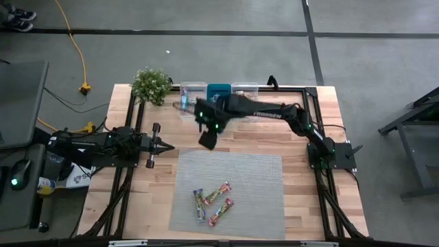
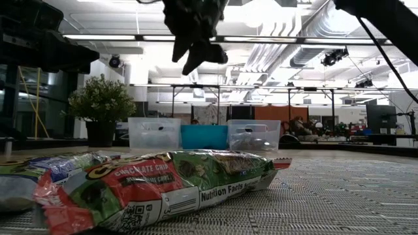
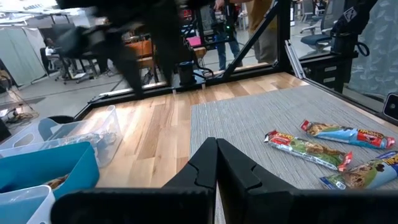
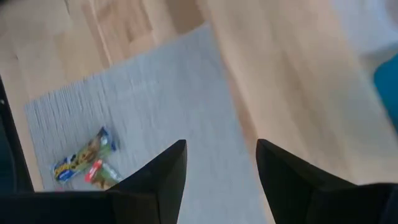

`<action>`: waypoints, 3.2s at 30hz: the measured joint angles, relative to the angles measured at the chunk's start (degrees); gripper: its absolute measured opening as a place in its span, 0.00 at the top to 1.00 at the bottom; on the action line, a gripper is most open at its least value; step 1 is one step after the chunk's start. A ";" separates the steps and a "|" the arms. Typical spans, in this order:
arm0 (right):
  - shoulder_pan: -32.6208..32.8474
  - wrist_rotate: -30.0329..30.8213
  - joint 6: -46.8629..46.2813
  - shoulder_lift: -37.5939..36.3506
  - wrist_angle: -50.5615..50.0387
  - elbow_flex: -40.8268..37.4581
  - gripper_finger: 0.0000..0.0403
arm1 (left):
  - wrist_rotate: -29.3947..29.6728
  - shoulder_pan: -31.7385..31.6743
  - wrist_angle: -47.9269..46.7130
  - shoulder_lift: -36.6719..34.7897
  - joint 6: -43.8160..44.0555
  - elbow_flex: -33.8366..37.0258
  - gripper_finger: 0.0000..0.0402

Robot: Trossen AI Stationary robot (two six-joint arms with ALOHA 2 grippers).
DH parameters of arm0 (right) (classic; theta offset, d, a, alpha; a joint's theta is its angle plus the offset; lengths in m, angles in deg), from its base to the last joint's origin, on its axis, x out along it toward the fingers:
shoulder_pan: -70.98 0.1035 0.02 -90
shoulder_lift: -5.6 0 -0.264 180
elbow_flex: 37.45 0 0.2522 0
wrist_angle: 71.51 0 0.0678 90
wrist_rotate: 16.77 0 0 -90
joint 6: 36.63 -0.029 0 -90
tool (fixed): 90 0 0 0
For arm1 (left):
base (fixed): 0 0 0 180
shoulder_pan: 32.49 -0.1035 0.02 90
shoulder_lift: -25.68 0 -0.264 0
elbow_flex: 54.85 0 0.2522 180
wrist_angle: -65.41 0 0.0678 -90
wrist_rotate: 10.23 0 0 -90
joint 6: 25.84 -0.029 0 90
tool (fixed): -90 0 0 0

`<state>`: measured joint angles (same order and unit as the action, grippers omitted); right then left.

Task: Pick and place Granola Bars by type
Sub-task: Put the red granola bar into the left transparent bin

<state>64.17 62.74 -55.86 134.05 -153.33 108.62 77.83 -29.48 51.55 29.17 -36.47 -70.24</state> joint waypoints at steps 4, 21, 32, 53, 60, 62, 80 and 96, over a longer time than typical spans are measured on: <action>4.38 2.92 -4.47 -0.07 -2.79 0.00 0.56 | 0.00 0.00 0.00 0.01 0.01 -0.02 1.00; 18.71 21.29 18.47 -0.07 -2.16 -0.04 0.56 | 0.00 0.00 0.00 0.02 0.00 0.00 1.00; 22.30 19.92 19.26 1.94 -0.89 -0.09 0.56 | 0.00 0.00 0.00 0.00 0.00 0.00 1.00; 27.74 13.34 21.10 9.88 -0.77 -0.07 0.56 | 0.00 0.00 0.00 0.01 0.00 0.00 1.00; 28.15 12.99 21.78 11.90 0.73 -0.04 0.56 | -0.01 0.01 0.00 0.00 0.00 0.00 1.00; 28.13 12.92 21.81 12.40 1.21 -0.04 0.56 | 0.00 0.00 0.00 0.01 0.00 -0.01 1.00; 27.96 11.61 20.81 16.79 2.81 -0.04 0.56 | 0.00 0.00 0.00 0.00 0.00 -0.02 1.00; 26.94 10.48 21.83 17.11 3.44 -0.04 0.56 | -0.01 0.00 0.00 0.01 0.00 -0.01 1.00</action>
<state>91.12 73.22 -34.03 151.15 -149.89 108.58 77.82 -29.48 51.55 29.18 -36.47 -70.25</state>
